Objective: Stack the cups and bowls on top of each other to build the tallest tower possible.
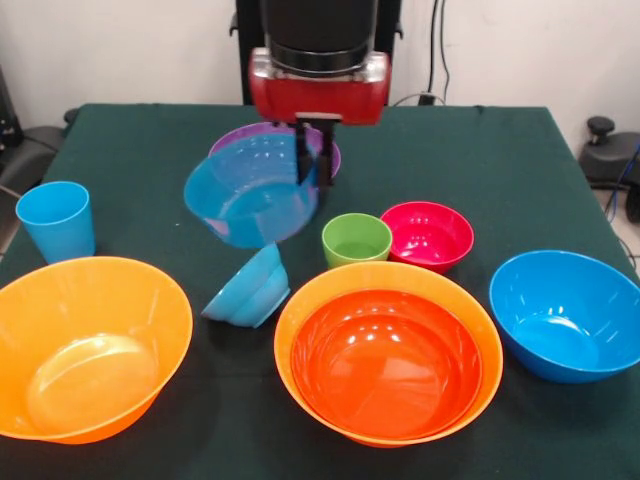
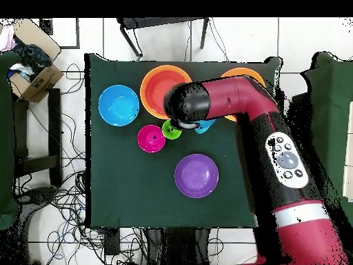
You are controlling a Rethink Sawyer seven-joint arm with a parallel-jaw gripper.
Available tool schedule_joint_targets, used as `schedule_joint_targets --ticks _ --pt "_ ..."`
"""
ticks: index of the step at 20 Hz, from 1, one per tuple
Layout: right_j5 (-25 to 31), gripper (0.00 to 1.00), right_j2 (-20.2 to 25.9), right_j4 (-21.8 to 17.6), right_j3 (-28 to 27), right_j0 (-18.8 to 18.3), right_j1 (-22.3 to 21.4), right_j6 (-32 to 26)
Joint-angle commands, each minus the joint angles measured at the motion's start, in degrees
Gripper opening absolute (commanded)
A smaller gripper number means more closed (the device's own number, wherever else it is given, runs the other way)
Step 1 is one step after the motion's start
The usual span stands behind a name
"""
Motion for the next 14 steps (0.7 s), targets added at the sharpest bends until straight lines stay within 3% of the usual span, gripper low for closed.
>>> schedule_joint_targets --ticks 1,8,14 --pt "6.51 0.00 -4.27 2.32 -8.35 4.83 5.19 4.98" --pt "7.12 0.00 -6.99 3.99 -11.74 8.35 6.37 8.90" --pt "1.02 0.00 -9.80 3.72 -13.83 11.22 10.61 12.06"
